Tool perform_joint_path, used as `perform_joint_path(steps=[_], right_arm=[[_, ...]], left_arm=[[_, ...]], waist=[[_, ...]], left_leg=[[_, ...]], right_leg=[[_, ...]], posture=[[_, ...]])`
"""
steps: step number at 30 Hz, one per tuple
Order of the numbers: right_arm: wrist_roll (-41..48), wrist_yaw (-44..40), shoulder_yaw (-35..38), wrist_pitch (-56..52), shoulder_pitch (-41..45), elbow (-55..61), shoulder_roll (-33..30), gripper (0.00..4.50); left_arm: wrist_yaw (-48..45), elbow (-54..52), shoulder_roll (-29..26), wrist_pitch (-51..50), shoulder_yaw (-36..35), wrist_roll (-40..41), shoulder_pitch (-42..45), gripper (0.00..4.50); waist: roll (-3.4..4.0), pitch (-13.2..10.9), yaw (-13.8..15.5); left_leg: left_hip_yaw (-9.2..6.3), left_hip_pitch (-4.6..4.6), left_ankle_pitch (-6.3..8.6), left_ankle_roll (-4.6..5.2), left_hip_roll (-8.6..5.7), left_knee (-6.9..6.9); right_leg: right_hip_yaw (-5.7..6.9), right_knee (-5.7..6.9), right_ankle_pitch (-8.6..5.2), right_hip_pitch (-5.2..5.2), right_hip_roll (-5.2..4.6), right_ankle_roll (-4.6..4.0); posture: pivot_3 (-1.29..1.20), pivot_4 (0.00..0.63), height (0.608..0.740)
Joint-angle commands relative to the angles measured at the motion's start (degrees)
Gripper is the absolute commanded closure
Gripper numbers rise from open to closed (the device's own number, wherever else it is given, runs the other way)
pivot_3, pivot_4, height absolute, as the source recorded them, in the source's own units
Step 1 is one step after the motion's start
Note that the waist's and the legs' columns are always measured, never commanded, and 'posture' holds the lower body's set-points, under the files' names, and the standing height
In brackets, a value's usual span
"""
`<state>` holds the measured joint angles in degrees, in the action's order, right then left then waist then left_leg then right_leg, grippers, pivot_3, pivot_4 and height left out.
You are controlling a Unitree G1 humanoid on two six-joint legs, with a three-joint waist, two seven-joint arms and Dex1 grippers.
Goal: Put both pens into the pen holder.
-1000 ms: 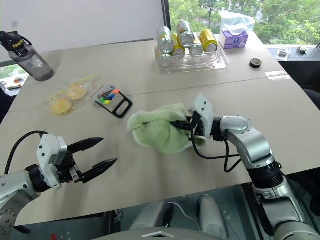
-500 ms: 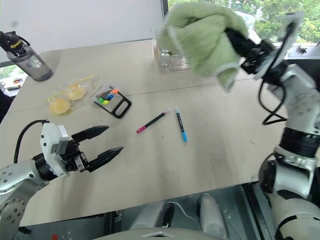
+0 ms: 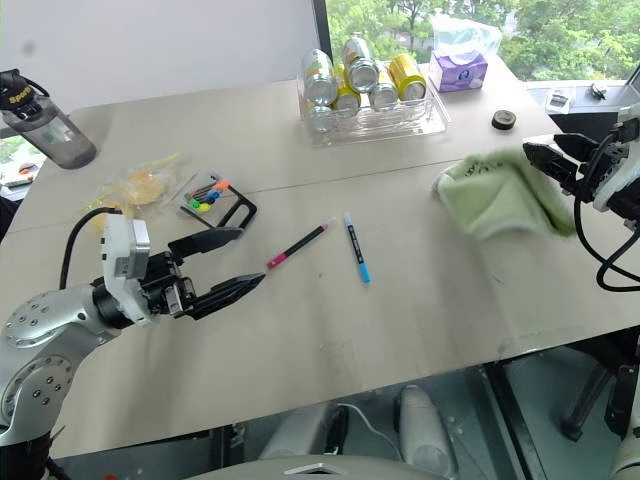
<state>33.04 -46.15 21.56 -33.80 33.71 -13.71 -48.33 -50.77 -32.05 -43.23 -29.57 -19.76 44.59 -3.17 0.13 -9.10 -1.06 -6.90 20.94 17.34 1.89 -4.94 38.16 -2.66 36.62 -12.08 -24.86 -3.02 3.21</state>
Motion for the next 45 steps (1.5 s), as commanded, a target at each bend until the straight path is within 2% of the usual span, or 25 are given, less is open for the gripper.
perform_joint_path(steps=[1, 5, 7, 12, 21, 25, 33, 40, 45], right_arm=[[2.7, -3.2, 4.8, 1.1, 1.4, 0.4, -2.9, 0.1], [4.8, -5.7, 6.7, 0.7, 0.4, 0.7, -3.3, 0.1], [5.8, -7.8, 6.3, 0.3, -2.4, 4.2, -2.7, 0.1], [7.7, -16.5, 2.2, -2.8, -14.7, 15.2, -4.8, 0.1], [3.1, -15.2, -6.5, 0.8, -23.2, 27.7, -2.3, 0.1], [3.6, -13.0, -6.9, 0.2, -25.0, 31.2, -0.5, 0.1], [3.4, -13.1, -5.3, 1.0, -28.0, 32.1, -1.3, 0.1], [4.2, -11.2, -3.2, 0.7, -31.3, 34.9, -0.8, 0.1], [4.6, -10.5, -0.3, 0.8, -34.4, 36.4, -1.2, 0.1]], left_arm=[[-0.9, -0.3, -1.0, 0.2, -0.7, 0.4, -0.1, 0.0], [-0.8, 0.9, -1.0, 0.6, 0.3, -1.1, 0.0, 0.0], [2.5, 2.3, 0.7, 1.9, 2.7, -5.0, 1.4, 0.0], [8.8, 7.4, 5.6, 5.1, 9.3, -14.1, 4.6, 0.0], [14.4, 13.7, 12.8, 3.2, 20.6, -22.0, 13.4, 0.0], [19.3, 13.9, 18.4, -3.7, 25.3, -23.1, 18.7, 0.0], [26.6, 18.3, 28.8, -13.9, 34.6, -28.0, 27.2, 0.0], [33.4, 20.2, 31.6, -27.3, 41.6, -34.4, 32.3, 0.0], [37.6, 19.1, 34.0, -33.1, 40.9, -36.7, 32.1, 0.0]], waist=[[0.02, 0.0, 0.2], [0.02, 0.0, 0.4], [0.02, 0.0, 0.5], [-0.02, 0.0, 1.2], [-0.03, 0.0, 1.8], [-0.06, 0.0, 2.1], [-0.2, 0.0, 2.0], [-0.23, 0.0, 2.0], [-0.27, 0.0, 2.0]], left_leg=[[-0.01, 0.0, 0.0, 0.0, 0.0, 0.0], [-0.07, 0.02, 0.0, 0.0, 0.01, 0.01], [-0.07, 0.02, 0.0, 0.0, 0.01, 0.03], [-0.2, 0.05, 0.0, 0.0, 0.0, 0.08], [-0.14, -0.02, 0.0, -0.01, -0.01, 0.19], [-0.18, 0.05, -0.01, -0.02, -0.03, 0.25], [-0.2, 0.06, -0.01, -0.02, -0.08, 0.3], [-0.18, 0.0, -0.01, -0.02, -0.07, 0.32], [-0.17, -0.04, -0.01, -0.02, -0.08, 0.37]], right_leg=[[0.01, 0.01, 0.0, 0.0, 0.0, 0.0], [0.07, -0.01, 0.0, 0.01, -0.01, 0.0], [0.06, 0.0, 0.0, 0.02, -0.01, 0.0], [0.16, -0.03, 0.0, 0.07, -0.03, 0.0], [0.13, 0.13, 0.01, 0.07, -0.02, 0.02], [0.16, 0.13, 0.01, 0.07, -0.03, 0.03], [0.16, 0.15, 0.02, 0.08, -0.02, 0.05], [0.13, 0.2, 0.02, 0.11, 0.0, 0.05], [0.12, 0.2, 0.02, 0.19, -0.01, 0.06]], posture=[[0.0, 0.15, 0.739], [0.0, 0.15, 0.739], [0.0, 0.15, 0.739], [0.0, 0.15, 0.739], [0.0, 0.15, 0.739], [0.0, 0.15, 0.739], [0.0, 0.15, 0.739], [0.0, 0.15, 0.739], [0.0, 0.15, 0.739]])
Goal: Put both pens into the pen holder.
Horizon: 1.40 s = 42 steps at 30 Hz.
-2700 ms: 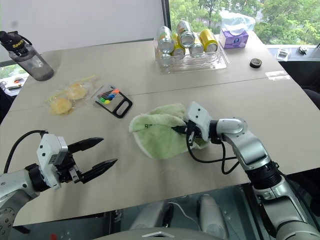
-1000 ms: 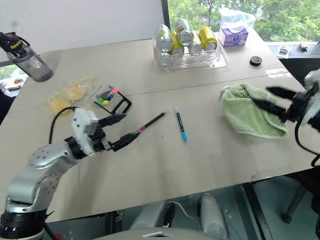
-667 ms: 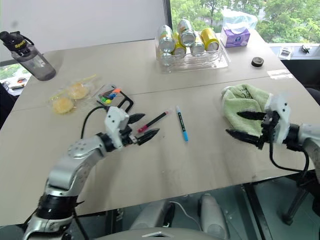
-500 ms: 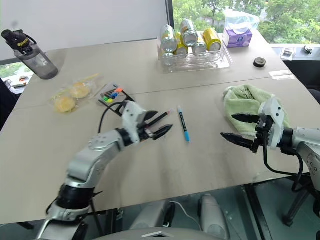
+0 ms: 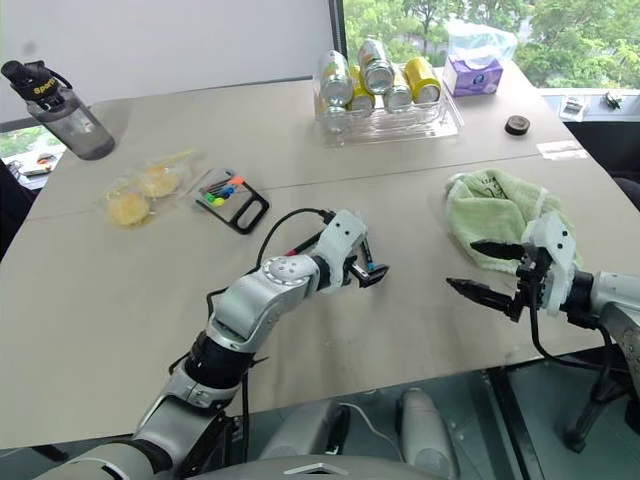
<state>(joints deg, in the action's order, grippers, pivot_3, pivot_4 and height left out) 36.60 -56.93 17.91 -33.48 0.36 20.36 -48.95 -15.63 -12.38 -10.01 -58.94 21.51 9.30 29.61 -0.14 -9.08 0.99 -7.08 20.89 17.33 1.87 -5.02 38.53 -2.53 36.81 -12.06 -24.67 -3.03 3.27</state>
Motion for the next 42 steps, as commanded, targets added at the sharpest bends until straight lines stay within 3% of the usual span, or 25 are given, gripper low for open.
perform_joint_path(steps=[1, 6, 7, 9, 17, 26, 33, 42], right_arm=[[1.1, 0.5, 3.7, 0.5, -1.6, 2.6, -0.5, 0.1], [1.2, 1.2, 3.4, 0.7, -1.7, 2.9, 0.0, 0.1], [1.2, 1.3, 3.1, 0.9, -1.4, 2.7, 0.1, 0.04], [1.1, 1.0, 2.9, 1.2, -1.1, 2.1, -0.1, 0.0], [0.6, 0.2, 1.8, 2.3, 0.5, 0.2, 0.0, 0.0], [0.2, 0.4, 0.0, 2.9, 2.0, -1.2, 1.4, 0.0], [3.6, 4.3, 0.2, -0.9, 4.4, -2.3, 4.7, 0.0], [11.8, 14.0, 0.5, -9.0, 13.6, -2.9, 11.6, 0.0]], left_arm=[[3.2, -0.9, 1.3, -5.0, -0.9, -1.6, -0.9, 0.0], [4.0, -1.4, 3.1, -8.8, -2.1, -0.8, -2.7, 0.0], [4.1, -1.2, 3.2, -9.0, -1.8, -0.9, -2.8, 0.25], [3.8, -1.5, 3.5, -8.6, -1.5, -0.8, -3.2, 0.88], [3.4, -3.8, 2.3, -8.5, -1.5, -0.8, -4.2, 4.46], [1.2, -7.4, -2.0, -0.8, -1.1, -1.4, -7.1, 4.46], [-6.6, -13.3, -0.4, 21.9, -5.0, 4.2, -12.0, 4.46], [-12.8, -11.2, -3.1, 34.7, -5.5, 3.4, -13.4, 4.46]], waist=[[0.0, 0.0, -0.1], [0.0, 0.1, -0.3], [-0.01, 0.1, -0.2], [-0.01, 0.1, -0.2], [-0.09, 0.2, -0.2], [-0.09, 0.2, -0.2], [-0.14, 0.1, -0.1], [-0.12, 0.1, -0.2]], left_leg=[[0.0, -0.01, 0.0, 0.0, 0.0, 0.0], [0.1, -0.15, -0.01, -0.02, 0.04, -0.01], [0.1, -0.15, -0.01, -0.02, 0.04, 0.0], [0.1, -0.18, -0.01, -0.02, 0.04, 0.01], [0.1, -0.19, -0.01, -0.02, 0.04, 0.02], [0.09, -0.18, -0.01, -0.03, 0.05, 0.03], [0.06, -0.11, -0.01, -0.03, 0.04, 0.05], [0.05, -0.1, -0.01, -0.02, 0.04, 0.03]], right_leg=[[0.0, 0.0, 0.0, 0.0, 0.0, 0.0], [-0.1, 0.1, 0.0, 0.03, 0.05, 0.0], [-0.1, 0.1, 0.0, 0.05, 0.05, 0.0], [-0.09, 0.1, 0.0, 0.09, 0.04, 0.0], [-0.09, 0.1, 0.0, 0.1, 0.05, 0.0], [-0.08, 0.1, 0.0, 0.09, 0.04, 0.0], [-0.05, 0.06, 0.0, 0.08, 0.01, 0.0], [-0.03, 0.04, 0.0, 0.06, 0.02, -0.01]], posture=[[0.0, 0.15, 0.739], [0.0, 0.15, 0.739], [0.0, 0.15, 0.739], [0.0, 0.15, 0.739], [0.0, 0.15, 0.739], [0.0, 0.15, 0.739], [0.0, 0.15, 0.739], [0.0, 0.15, 0.739]])
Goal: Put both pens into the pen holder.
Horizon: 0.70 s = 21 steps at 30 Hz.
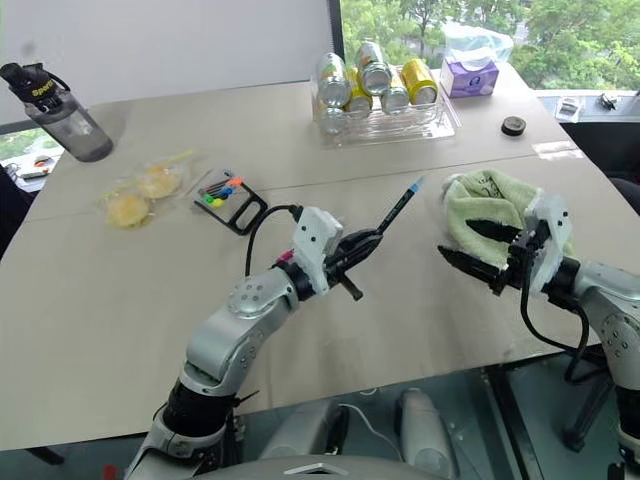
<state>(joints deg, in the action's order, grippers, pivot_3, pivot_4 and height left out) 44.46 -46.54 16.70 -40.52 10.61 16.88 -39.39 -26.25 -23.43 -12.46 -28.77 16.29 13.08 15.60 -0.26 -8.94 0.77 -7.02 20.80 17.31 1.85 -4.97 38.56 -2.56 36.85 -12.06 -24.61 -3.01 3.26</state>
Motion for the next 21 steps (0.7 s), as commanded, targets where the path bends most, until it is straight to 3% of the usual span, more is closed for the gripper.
perform_joint_path(steps=[1, 8, 16, 21], right_arm=[[5.3, 4.8, 2.0, -2.9, 4.5, 0.3, 3.1, 0.0], [7.8, 10.0, -0.5, -5.9, 8.8, -0.8, 7.4, 0.0], [15.4, 13.6, 1.8, -8.6, 13.5, -2.1, 11.6, 0.0], [17.2, 12.7, 1.2, -9.4, 13.1, -1.3, 11.2, 2.19]], left_arm=[[-3.2, 0.1, -1.3, 5.6, 0.0, -0.4, 0.6, 4.46], [-6.7, 1.0, -1.8, 9.7, -0.2, 0.6, 0.4, 4.46], [-8.5, 2.5, -3.1, 11.4, -0.4, -0.5, 0.6, 4.46], [-8.7, 3.0, -3.3, 12.2, -0.2, -1.0, 0.5, 4.5]], waist=[[0.0, 0.0, 0.1], [0.0, 0.0, 0.2], [0.03, 0.0, -0.1], [0.02, 0.0, 0.0]], left_leg=[[0.0, 0.01, 0.0, 0.0, 0.0, 0.0], [-0.08, 0.11, 0.01, 0.02, -0.04, -0.01], [-0.05, 0.06, 0.0, 0.02, -0.02, -0.03], [-0.05, 0.11, 0.01, 0.03, -0.04, -0.03]], right_leg=[[0.0, 0.0, 0.0, 0.0, 0.0, 0.0], [0.07, -0.05, 0.0, -0.05, -0.04, 0.0], [0.03, 0.0, 0.0, -0.08, 0.01, 0.0], [0.03, -0.04, 0.0, -0.09, -0.01, 0.0]], posture=[[0.0, 0.15, 0.739], [0.0, 0.15, 0.739], [0.0, 0.15, 0.739], [0.0, 0.15, 0.739]])
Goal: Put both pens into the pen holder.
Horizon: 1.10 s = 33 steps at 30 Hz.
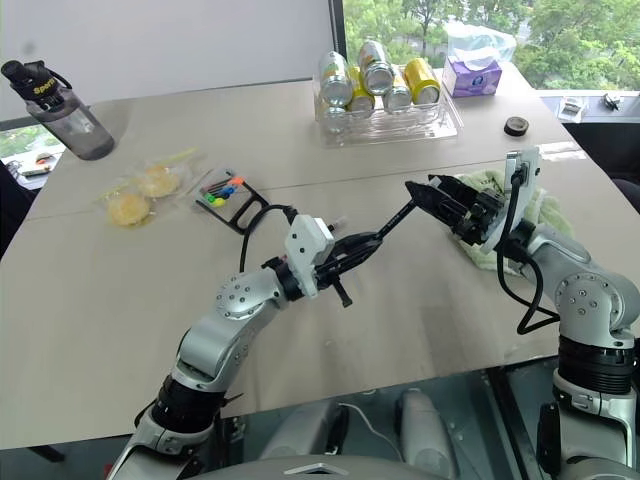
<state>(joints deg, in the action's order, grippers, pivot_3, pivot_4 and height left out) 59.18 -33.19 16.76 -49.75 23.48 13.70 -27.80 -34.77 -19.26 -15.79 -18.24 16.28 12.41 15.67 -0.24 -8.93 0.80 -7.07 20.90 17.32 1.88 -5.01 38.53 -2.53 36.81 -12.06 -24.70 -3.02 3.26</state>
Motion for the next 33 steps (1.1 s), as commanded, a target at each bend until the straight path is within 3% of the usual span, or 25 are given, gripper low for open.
perform_joint_path(steps=[1, 4, 5, 9, 15, 17, 20, 25, 33], right_arm=[[3.0, -1.0, 1.1, -0.4, 0.1, 2.2, -0.6, 2.66], [3.5, -1.3, 0.7, -0.6, -0.2, 2.7, -1.0, 4.17], [3.3, -1.5, 0.4, -0.6, -0.4, 2.8, -1.3, 4.43], [2.0, -3.0, -1.0, -0.3, -0.9, 3.7, -2.9, 4.43], [0.5, -3.6, -1.9, 0.8, -0.1, 3.6, -4.1, 4.43], [-2.2, -3.6, -3.4, 2.6, 0.7, 3.8, -3.8, 4.43], [-7.8, -4.9, -7.5, 5.6, 2.0, 5.1, -4.7, 4.43], [-16.3, -9.3, -14.4, 9.6, 4.3, 7.3, -8.3, 4.43], [-21.3, -12.6, -20.2, 9.2, 10.1, 11.4, -11.3, 4.43]], left_arm=[[-0.1, -1.1, 0.1, 1.7, -0.1, -0.4, 0.4, 4.5], [0.2, -1.1, 0.1, 1.8, -0.2, -0.7, 0.3, 4.5], [0.6, -1.1, 0.2, 1.5, -0.3, -0.9, 0.2, 4.5], [1.7, -1.1, 0.7, -0.1, -1.7, -0.6, 0.2, 4.5], [3.7, -1.2, 0.5, -1.1, -3.8, -1.8, 1.1, 1.93], [4.4, -1.4, 0.6, -1.5, -3.9, -2.2, 1.6, 0.83], [4.0, -3.2, 0.3, -4.2, -3.9, -1.3, 2.9, 0.16], [1.9, -5.8, -1.8, -9.3, -4.2, 0.8, 5.0, 0.16], [0.6, -5.9, -4.9, -15.5, -0.5, -1.2, 11.3, 0.16]], waist=[[0.0, 0.0, 0.0], [0.01, 0.0, -0.1], [0.01, 0.0, -0.1], [0.01, 0.0, -0.1], [0.0, 0.0, -0.2], [0.0, 0.0, -0.1], [0.0, 0.0, -0.1], [0.0, 0.0, -0.1], [-0.01, 0.0, -0.1]], left_leg=[[0.0, 0.0, 0.0, 0.0, 0.0, 0.0], [-0.01, -0.01, 0.0, 0.0, 0.01, -0.01], [0.0, -0.02, 0.0, 0.0, 0.01, -0.02], [0.01, -0.02, 0.0, 0.0, 0.01, -0.01], [0.01, -0.03, 0.0, 0.0, 0.02, -0.01], [0.0, -0.02, 0.0, -0.01, 0.02, -0.01], [0.03, -0.02, 0.0, 0.0, 0.0, 0.0], [0.0, 0.01, 0.0, -0.01, 0.01, -0.02], [-0.02, 0.03, -0.01, -0.01, 0.0, -0.01]], right_leg=[[0.0, 0.0, 0.0, 0.0, 0.0, 0.0], [0.0, 0.01, 0.0, -0.01, 0.0, 0.0], [-0.01, 0.01, 0.0, -0.01, 0.02, 0.0], [0.0, 0.01, 0.0, 0.0, 0.01, 0.0], [0.0, 0.02, 0.0, -0.01, 0.02, 0.0], [0.0, 0.02, 0.0, 0.0, 0.02, 0.0], [-0.01, 0.02, 0.0, -0.01, 0.01, 0.0], [0.02, 0.01, 0.0, -0.05, 0.02, 0.0], [0.04, 0.0, 0.0, -0.06, 0.01, 0.0]], posture=[[0.0, 0.15, 0.739], [0.0, 0.15, 0.739], [0.0, 0.15, 0.739], [0.0, 0.15, 0.739], [0.0, 0.15, 0.739], [0.0, 0.15, 0.739], [0.0, 0.15, 0.739], [0.0, 0.15, 0.739], [0.0, 0.15, 0.739]])
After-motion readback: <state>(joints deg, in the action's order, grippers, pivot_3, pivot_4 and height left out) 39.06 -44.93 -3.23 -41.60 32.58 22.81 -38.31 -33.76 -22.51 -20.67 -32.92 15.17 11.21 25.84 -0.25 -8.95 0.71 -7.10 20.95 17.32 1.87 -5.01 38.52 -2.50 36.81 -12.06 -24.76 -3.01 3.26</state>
